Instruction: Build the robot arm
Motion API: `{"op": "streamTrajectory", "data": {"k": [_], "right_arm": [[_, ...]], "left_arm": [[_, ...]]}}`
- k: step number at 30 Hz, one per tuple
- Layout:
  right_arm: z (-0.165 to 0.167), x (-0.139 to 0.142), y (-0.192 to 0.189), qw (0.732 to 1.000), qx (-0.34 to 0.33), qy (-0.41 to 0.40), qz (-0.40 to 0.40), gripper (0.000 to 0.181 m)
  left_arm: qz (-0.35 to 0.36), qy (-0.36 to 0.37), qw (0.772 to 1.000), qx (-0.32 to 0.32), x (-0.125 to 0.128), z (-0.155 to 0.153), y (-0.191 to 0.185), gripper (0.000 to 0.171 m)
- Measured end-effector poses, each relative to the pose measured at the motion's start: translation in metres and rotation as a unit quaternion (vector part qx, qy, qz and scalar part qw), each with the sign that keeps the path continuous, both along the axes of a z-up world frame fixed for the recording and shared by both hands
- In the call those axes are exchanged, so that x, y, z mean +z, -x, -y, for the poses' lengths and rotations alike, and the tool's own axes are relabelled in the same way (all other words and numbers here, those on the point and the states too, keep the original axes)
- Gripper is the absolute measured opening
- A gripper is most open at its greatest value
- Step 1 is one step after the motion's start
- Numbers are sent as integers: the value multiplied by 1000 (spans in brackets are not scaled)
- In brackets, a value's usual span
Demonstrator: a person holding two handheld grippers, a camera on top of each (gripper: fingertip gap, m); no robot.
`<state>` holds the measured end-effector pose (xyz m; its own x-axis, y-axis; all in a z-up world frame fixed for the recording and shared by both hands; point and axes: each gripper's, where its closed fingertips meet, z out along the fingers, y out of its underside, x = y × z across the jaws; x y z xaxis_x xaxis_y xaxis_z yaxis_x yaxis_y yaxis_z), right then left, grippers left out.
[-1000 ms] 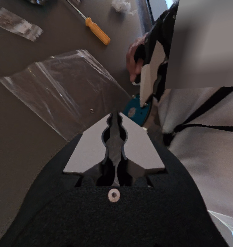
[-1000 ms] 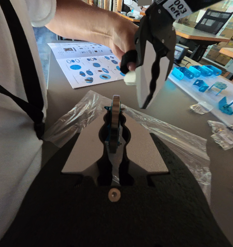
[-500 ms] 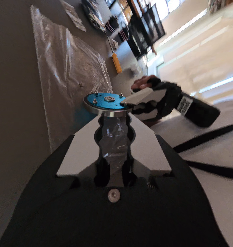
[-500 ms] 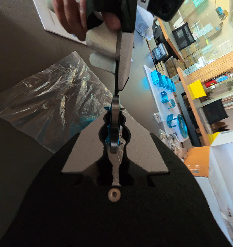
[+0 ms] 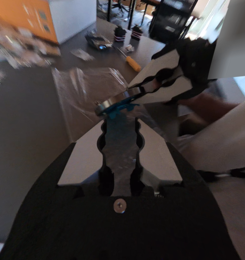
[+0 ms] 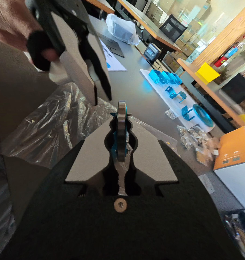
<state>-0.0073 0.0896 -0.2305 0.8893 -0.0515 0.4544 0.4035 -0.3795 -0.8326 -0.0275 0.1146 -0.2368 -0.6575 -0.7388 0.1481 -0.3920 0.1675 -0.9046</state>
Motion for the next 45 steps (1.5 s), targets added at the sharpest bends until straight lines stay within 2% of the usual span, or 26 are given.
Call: {"op": "streamTrajectory", "data": {"k": [3, 5, 10, 14, 16, 20, 23, 27, 31, 34, 37, 38, 40, 41, 44, 45], "right_arm": [[1, 3, -8, 998, 8, -4, -61, 13], [0, 4, -12, 996, 20, 3, -83, 13], [-3, 5, -20, 991, 45, 20, -121, 12], [-5, 5, -19, 989, 73, 38, -126, 13], [-5, 5, -22, 988, 74, 44, -131, 12], [-8, 6, -22, 984, 91, 45, -149, 13], [-8, 5, -27, 982, 94, 51, -155, 12], [-8, 6, -31, 978, 102, 44, -177, 13], [-4, 7, -34, 972, 115, 16, -205, 26], [7, 12, -33, 959, 144, 7, -245, 28], [18, 7, -37, 952, 169, 39, -252, 35], [19, 1, -40, 954, 168, 59, -241, 34], [18, 0, -42, 958, 171, 68, -220, 16], [16, 0, -44, 960, 168, 67, -212, 12], [12, 1, -49, 955, 159, 67, -243, 12], [10, 2, -50, 954, 158, 64, -248, 12]], "left_arm": [[82, -145, 986, -21, 8, -8, -15, 42], [105, -170, 978, -56, 15, -5, -23, 42], [110, -189, 963, -159, 23, 14, -34, 41], [99, -172, 963, -181, 22, 18, -45, 34], [87, -148, 965, -200, 21, 20, -42, 24], [82, -140, 966, -201, 17, 17, -46, 27], [50, -98, 971, -212, 16, 21, -47, 19], [20, -57, 975, -214, 17, 22, -49, 17], [14, -20, 975, -219, 18, 25, -49, 13], [24, -21, 974, -225, 18, 25, -48, 13], [24, -19, 972, -231, 18, 25, -46, 13], [24, -18, 973, -228, 18, 25, -47, 13], [22, -15, 976, -217, 18, 24, -52, 13], [19, -12, 977, -213, 18, 23, -53, 13], [18, -10, 982, -186, 17, 18, -58, 15], [16, -7, 984, -179, 17, 17, -58, 21]]}}
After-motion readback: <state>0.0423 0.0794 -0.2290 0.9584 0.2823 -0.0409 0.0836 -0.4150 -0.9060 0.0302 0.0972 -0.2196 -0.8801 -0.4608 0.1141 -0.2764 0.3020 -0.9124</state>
